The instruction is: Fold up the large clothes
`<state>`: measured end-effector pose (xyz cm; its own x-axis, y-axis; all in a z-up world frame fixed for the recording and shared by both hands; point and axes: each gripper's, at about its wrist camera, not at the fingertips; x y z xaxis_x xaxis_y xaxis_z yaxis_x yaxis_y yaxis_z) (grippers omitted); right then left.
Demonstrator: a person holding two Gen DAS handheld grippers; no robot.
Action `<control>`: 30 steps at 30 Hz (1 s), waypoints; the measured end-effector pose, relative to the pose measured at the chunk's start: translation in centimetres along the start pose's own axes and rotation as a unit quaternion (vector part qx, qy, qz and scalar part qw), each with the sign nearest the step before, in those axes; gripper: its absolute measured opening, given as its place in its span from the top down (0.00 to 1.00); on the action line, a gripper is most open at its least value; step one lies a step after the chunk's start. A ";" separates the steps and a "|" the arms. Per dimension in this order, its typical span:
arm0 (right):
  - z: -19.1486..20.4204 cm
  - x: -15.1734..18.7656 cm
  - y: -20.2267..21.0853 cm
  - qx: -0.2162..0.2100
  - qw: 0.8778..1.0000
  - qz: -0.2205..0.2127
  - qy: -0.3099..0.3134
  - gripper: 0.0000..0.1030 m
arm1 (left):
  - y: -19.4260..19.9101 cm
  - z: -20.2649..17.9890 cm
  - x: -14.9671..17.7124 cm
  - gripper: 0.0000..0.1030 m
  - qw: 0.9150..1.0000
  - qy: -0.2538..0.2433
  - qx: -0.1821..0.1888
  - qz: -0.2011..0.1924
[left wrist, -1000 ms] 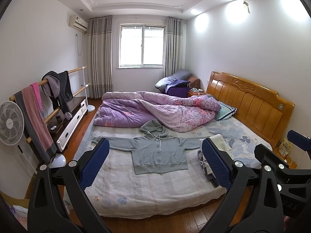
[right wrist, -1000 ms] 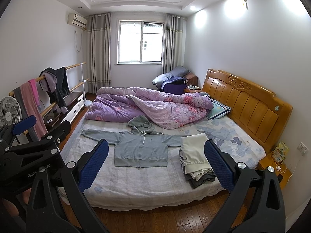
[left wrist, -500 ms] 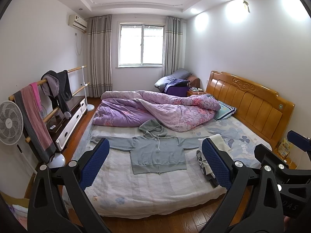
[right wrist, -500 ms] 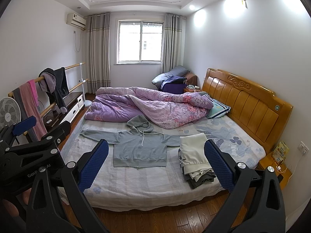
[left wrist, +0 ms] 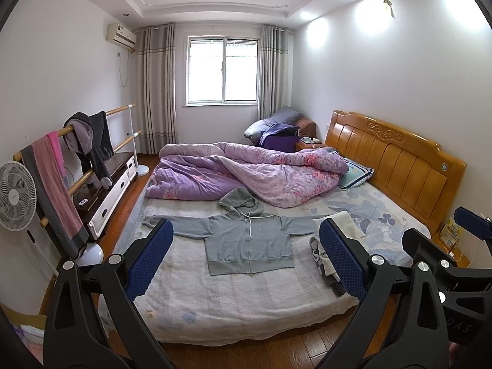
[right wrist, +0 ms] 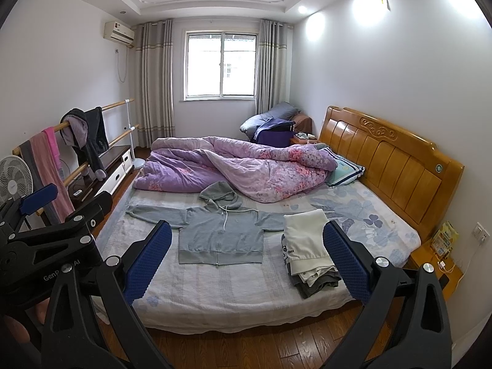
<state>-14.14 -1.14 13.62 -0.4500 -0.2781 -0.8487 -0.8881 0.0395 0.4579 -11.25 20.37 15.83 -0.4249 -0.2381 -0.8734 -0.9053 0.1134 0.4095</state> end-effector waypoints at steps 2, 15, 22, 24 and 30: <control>0.0 0.0 0.0 0.000 1.000 0.000 0.000 0.08 | 0.0 0.0 0.0 0.07 1.000 0.000 0.000 0.000; -0.2 0.1 0.0 0.000 1.000 0.000 -0.003 0.08 | -0.3 0.6 -0.5 0.07 1.000 -0.001 0.002 0.000; 0.2 -0.1 0.0 -0.003 1.000 0.000 -0.007 0.08 | -0.2 0.9 -0.7 0.07 1.000 -0.003 0.004 -0.002; 0.2 0.0 0.0 -0.002 1.000 0.001 -0.006 0.08 | -0.3 1.0 -0.8 0.07 1.000 -0.003 0.002 -0.002; 0.2 -0.1 0.0 -0.002 1.000 0.001 -0.007 0.08 | -0.3 1.0 -0.8 0.07 1.000 -0.004 0.002 -0.003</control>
<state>-14.15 -0.93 13.65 -0.4523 -0.2648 -0.8517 -0.8872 0.0360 0.4600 -10.63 21.54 16.17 -0.4193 -0.2314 -0.8779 -0.9078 0.1164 0.4029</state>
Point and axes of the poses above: each gripper's, at about its wrist camera, not at the fingertips, and y roughly against the way its jaws point, z to its left, x to its underside, and after that the axes turned 15 degrees about y, right-handed
